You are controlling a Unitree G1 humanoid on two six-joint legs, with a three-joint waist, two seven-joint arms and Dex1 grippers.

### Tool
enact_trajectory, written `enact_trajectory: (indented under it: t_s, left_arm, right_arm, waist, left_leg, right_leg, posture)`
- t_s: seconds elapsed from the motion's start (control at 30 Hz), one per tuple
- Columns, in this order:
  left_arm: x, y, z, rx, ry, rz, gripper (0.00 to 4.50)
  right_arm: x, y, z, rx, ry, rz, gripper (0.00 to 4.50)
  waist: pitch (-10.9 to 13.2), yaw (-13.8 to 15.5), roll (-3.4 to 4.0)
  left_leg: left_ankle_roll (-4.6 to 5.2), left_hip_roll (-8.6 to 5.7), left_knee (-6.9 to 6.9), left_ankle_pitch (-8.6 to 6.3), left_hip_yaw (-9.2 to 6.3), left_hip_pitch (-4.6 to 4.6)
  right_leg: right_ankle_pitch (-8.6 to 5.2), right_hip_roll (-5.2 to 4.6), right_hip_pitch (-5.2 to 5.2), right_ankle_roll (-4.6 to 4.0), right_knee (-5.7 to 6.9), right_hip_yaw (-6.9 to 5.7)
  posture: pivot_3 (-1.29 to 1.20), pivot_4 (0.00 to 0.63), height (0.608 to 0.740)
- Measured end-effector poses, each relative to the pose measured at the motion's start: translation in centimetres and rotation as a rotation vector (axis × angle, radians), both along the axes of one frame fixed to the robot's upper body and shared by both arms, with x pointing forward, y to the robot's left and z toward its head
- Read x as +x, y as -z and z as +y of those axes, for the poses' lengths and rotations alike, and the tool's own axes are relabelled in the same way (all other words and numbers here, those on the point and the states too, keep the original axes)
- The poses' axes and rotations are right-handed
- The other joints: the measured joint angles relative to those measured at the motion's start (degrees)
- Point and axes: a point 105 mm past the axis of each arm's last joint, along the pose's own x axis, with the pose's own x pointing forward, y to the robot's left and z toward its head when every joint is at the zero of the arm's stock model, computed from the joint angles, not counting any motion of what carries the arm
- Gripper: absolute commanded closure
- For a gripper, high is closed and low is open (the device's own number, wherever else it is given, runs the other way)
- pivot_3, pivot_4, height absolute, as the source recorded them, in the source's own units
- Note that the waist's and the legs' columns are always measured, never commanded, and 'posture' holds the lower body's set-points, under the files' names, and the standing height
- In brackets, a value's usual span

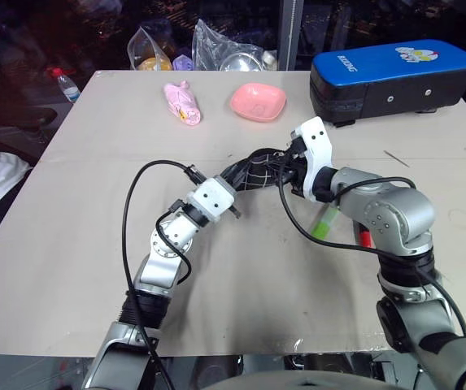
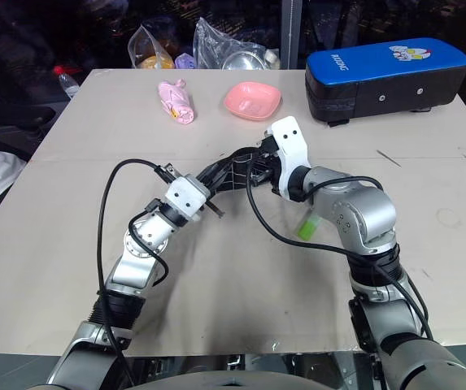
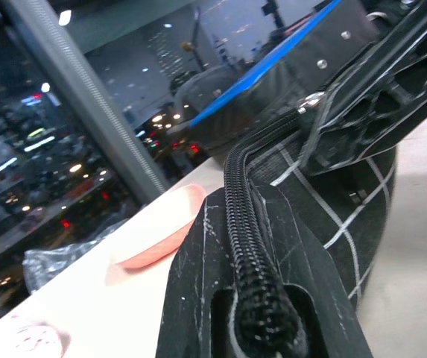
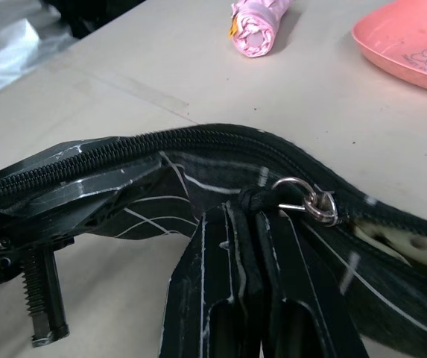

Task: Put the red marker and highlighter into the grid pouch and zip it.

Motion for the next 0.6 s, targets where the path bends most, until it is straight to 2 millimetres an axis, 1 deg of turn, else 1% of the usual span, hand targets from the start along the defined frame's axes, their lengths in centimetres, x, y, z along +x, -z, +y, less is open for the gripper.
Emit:
enact_trajectory:
  t_s: [0.17, 0.27, 0.33, 0.5, 0.6]
  left_arm:
    - [-0.9, 0.5, -1.0, 0.042, 0.072, -0.001, 4.41]
    - [-1.3, 0.6, -1.3, 0.076, 0.108, -0.015, 4.41]
    - [-1.8, 0.8, -1.6, 0.113, 0.137, -0.037, 4.41]
    - [-2.3, 0.9, -2.1, 0.148, 0.175, -0.065, 4.41]
    - [-2.4, 0.9, -2.1, 0.154, 0.177, -0.074, 4.41]
  right_arm:
    - [-0.1, 0.1, -0.9, -0.104, -0.057, -0.090, 4.50]
    - [-0.4, 0.4, -1.4, -0.167, -0.122, -0.131, 4.50]
    - [-1.1, 0.8, -2.5, -0.261, -0.223, -0.172, 4.50]
    - [-2.8, 1.4, -3.1, -0.360, -0.414, -0.217, 4.50]
    - [-3.6, 1.8, -3.2, -0.375, -0.494, -0.220, 4.50]
  waist:
    - [0.00, 0.03, 0.00]
    - [0.00, 0.04, 0.00]
    - [0.01, 0.13, -0.01]
    - [0.01, 0.08, -0.01]
    - [0.01, 0.07, -0.01]
  left_leg:
    - [0.01, 0.00, 0.00, 0.00, -0.01, 0.00]
    - [0.02, -0.01, 0.00, -0.01, -0.01, 0.00]
    - [0.03, -0.02, 0.00, -0.02, -0.01, 0.00]
    - [0.03, 0.00, 0.01, -0.02, -0.01, 0.02]
    - [0.03, 0.03, 0.01, -0.02, -0.02, 0.02]
  right_leg:
    - [0.00, 0.02, 0.00, 0.00, -0.01, 0.00]
    - [0.00, 0.05, 0.00, 0.00, -0.02, -0.01]
    - [0.00, 0.06, 0.00, 0.00, -0.05, -0.01]
    - [0.00, 0.05, 0.01, 0.00, -0.03, 0.01]
    - [0.00, 0.05, 0.01, 0.00, -0.02, 0.01]
  posture:
    - [0.00, 0.150, 0.738]
    - [0.00, 0.150, 0.738]
    - [0.00, 0.150, 0.738]
    - [0.00, 0.150, 0.738]
    - [0.00, 0.150, 0.738]
